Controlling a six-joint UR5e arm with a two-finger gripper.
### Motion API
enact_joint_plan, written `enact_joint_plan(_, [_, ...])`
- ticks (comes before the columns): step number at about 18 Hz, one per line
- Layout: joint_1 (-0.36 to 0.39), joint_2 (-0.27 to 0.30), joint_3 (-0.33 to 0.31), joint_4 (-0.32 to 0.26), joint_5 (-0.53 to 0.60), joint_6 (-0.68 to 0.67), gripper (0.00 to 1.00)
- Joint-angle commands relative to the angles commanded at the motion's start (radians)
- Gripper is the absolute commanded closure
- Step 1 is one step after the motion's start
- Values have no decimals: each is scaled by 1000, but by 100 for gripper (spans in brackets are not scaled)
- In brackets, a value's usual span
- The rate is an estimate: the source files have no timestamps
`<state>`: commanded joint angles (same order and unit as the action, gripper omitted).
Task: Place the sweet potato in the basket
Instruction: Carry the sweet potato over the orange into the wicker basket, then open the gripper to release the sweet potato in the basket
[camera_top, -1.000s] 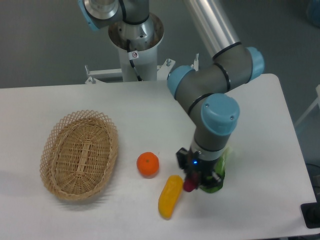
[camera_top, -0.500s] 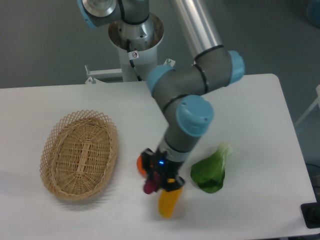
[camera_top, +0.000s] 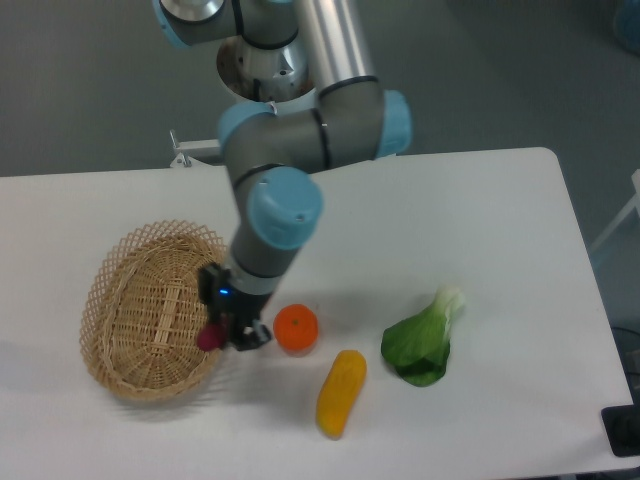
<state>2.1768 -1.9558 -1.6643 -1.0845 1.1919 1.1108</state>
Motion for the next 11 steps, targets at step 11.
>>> enact_joint_plan(11, [-68,-25,-48,8,6,-72,55])
